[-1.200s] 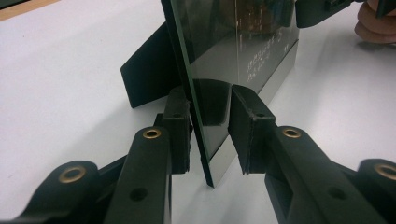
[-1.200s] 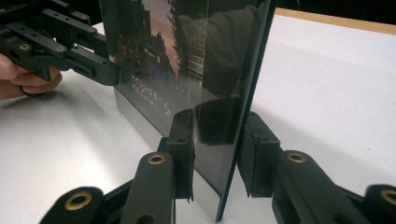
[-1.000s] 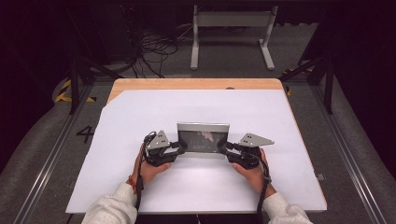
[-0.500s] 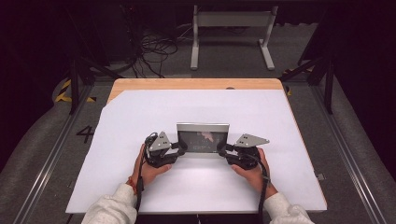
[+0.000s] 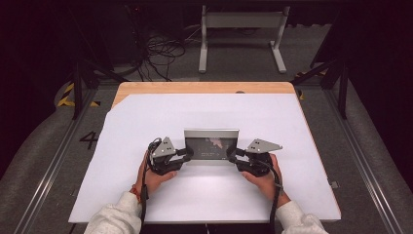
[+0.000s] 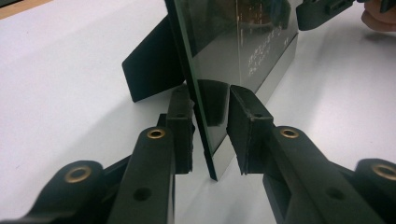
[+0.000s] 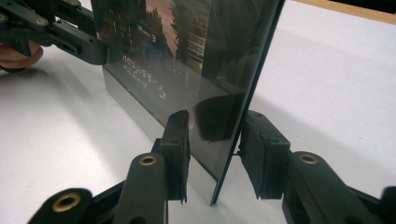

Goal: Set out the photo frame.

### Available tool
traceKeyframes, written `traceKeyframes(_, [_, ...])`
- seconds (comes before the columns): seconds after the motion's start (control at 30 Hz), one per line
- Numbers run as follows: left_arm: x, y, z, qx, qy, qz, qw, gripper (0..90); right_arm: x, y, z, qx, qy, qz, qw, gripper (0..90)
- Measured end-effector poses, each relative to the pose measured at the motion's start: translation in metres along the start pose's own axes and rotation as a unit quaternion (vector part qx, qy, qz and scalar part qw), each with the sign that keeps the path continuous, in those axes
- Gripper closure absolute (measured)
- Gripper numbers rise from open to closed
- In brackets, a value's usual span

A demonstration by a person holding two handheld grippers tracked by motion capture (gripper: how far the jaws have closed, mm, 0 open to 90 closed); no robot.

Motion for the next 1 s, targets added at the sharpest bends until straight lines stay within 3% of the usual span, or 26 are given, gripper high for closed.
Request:
traceKeyframes(0.57, [0.008, -0.007, -0.006, 0.020, 0.025, 0.003, 0.9995, 65.6, 0.009, -0.008, -0.001, -0.019, -0.015, -0.007, 0.9997, 58.1])
traceKeyframes(0.67, [0.008, -0.010, -0.007, 0.017, 0.020, 0.000, 0.9997, 64.6, 0.010, -0.011, 0.000, -0.025, -0.027, -0.005, 0.9993, 56.5])
traceKeyframes(1.0, [0.013, -0.021, -0.011, 0.046, 0.042, 0.001, 0.9981, 52.8, 0.015, -0.018, 0.003, -0.038, -0.053, 0.001, 0.9979, 48.8])
Point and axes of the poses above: each handheld gripper's, and its own axes: y roughly forward along the jaws, x roughly out of its top, z roughly to its left, the point moved 2 cm from there along y, roughly forward along the jaws, and after that the axes turned 4 degrees about -y, right-handed, at the moved point
